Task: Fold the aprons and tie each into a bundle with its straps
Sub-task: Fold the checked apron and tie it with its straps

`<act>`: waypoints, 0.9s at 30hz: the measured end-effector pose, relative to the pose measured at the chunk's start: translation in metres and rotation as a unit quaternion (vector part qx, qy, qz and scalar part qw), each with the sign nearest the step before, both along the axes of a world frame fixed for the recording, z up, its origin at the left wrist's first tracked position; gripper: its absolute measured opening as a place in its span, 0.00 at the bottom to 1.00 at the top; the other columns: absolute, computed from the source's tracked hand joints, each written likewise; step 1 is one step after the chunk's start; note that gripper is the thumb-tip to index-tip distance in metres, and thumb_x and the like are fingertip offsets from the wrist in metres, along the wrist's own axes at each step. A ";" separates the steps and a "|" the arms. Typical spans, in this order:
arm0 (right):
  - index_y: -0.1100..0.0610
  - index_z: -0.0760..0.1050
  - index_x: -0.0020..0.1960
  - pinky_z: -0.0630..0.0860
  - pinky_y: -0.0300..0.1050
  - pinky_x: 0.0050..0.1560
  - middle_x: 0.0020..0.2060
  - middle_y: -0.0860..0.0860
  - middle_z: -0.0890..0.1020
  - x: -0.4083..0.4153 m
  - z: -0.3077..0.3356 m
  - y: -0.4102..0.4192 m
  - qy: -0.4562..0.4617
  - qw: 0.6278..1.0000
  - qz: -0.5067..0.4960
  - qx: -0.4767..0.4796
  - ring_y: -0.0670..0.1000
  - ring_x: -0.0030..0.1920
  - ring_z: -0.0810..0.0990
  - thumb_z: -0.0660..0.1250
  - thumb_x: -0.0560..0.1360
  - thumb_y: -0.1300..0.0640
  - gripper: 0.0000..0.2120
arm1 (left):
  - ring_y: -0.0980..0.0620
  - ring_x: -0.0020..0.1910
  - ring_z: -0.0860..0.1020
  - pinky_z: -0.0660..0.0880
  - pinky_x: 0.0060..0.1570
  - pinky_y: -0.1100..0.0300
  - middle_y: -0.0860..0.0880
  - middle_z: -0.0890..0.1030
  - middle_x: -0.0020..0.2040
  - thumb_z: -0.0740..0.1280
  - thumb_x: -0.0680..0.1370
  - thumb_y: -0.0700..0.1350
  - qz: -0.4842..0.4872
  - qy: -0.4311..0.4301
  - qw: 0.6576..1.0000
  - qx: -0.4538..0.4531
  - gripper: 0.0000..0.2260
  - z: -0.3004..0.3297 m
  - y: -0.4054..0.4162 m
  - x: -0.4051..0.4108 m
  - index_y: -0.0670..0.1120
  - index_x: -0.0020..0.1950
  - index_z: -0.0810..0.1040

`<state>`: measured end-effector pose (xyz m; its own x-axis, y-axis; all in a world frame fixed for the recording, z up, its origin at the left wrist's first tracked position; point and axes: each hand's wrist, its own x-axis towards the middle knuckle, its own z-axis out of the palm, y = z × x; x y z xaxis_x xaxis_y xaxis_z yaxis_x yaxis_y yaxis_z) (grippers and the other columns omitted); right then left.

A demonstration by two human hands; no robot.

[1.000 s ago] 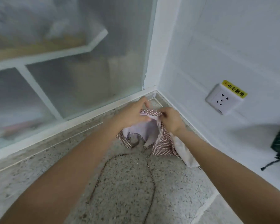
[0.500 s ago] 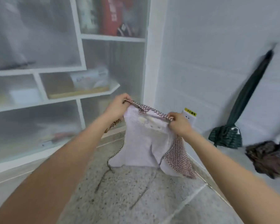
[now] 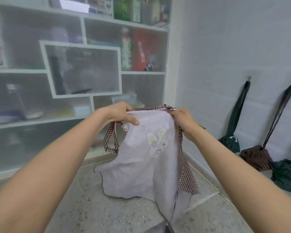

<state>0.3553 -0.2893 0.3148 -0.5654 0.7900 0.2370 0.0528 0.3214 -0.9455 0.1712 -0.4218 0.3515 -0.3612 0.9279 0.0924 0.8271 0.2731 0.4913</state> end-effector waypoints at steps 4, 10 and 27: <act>0.64 0.78 0.51 0.75 0.44 0.57 0.44 0.53 0.80 -0.006 0.010 -0.021 0.010 0.998 -0.016 -0.059 0.54 0.49 0.80 0.60 0.79 0.51 0.16 | 0.48 0.57 0.78 0.71 0.61 0.53 0.48 0.80 0.57 0.73 0.71 0.51 0.049 -0.199 0.974 0.097 0.19 -0.001 -0.042 -0.024 0.43 0.57 0.79; 0.57 0.75 0.44 0.74 0.46 0.45 0.38 0.51 0.81 -0.021 0.021 -0.047 0.061 0.988 0.011 -0.143 0.52 0.39 0.79 0.58 0.79 0.53 0.11 | 0.50 0.50 0.80 0.76 0.49 0.61 0.47 0.82 0.51 0.64 0.79 0.45 0.061 -0.289 0.925 0.238 0.11 0.005 -0.075 -0.019 0.41 0.58 0.77; 0.52 0.78 0.57 0.79 0.45 0.39 0.47 0.59 0.82 -0.063 -0.014 -0.087 0.105 0.966 0.204 -0.117 0.56 0.41 0.79 0.57 0.76 0.73 0.21 | 0.55 0.21 0.68 0.64 0.19 0.67 0.45 0.69 0.29 0.57 0.73 0.24 0.161 -0.287 0.897 0.296 0.17 -0.019 -0.177 -0.048 0.46 0.47 0.71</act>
